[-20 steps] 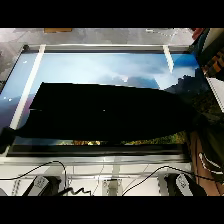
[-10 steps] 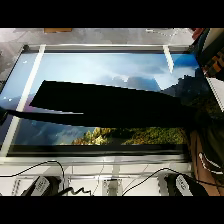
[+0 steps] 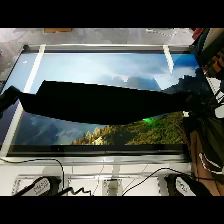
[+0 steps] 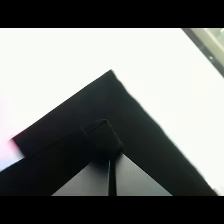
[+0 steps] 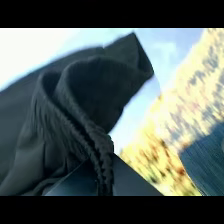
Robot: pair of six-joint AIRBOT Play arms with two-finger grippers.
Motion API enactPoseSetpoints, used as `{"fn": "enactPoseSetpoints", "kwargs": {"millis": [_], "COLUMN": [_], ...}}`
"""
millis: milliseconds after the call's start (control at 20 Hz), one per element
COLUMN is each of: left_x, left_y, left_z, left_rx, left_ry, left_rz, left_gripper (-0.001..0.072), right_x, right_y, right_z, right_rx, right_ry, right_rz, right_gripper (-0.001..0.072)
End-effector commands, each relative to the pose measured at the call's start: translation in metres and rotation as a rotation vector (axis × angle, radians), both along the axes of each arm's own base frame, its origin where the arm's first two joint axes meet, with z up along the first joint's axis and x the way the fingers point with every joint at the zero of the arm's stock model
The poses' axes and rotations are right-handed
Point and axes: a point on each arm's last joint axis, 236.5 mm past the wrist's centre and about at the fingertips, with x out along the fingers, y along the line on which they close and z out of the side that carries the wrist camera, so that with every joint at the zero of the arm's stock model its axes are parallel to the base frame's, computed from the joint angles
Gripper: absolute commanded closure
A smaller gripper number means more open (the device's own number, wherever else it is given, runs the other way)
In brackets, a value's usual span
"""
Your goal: Fold the clothes and pants, and hang the long-sleeved shirts on hangers.
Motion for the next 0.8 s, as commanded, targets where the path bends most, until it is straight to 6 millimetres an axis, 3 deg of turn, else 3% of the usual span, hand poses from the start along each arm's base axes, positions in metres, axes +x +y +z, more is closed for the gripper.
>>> {"fn": "enactPoseSetpoints", "kwargs": {"millis": [0,250,350,450,600,750], "left_x": [0.045,0.088,0.096,0.1,0.103,0.106], "left_y": [-0.003,-0.01,-0.009,-0.007,0.003,-0.002], "left_z": [-0.004,-0.01,-0.014,-0.017,-0.012,-0.024], "left_rx": [-0.069,-0.096,-0.116,-0.128,-0.099,-0.102], "left_ry": [-0.024,-0.065,-0.092,-0.114,-0.148,-0.13], "left_rz": [0.01,0.034,0.084,0.119,0.163,0.155], "left_gripper": [0.0702,0.0702,0.0702,0.0701,0.07,0.0697], "right_x": [0.037,0.093,0.103,0.111,0.132,0.151], "right_y": [-0.014,-0.03,-0.031,-0.035,-0.046,-0.036], "right_z": [-0.004,-0.028,-0.05,-0.058,-0.034,-0.013], "right_rx": [0.074,0.167,0.234,0.305,0.324,0.32], "right_ry": [-0.095,-0.07,-0.017,-0.026,-0.175,-0.286], "right_rz": [-0.121,-0.194,-0.243,-0.322,-0.373,-0.35], "right_gripper": [0.0697,0.0697,0.0697,0.0696,0.0695,0.0695]}}
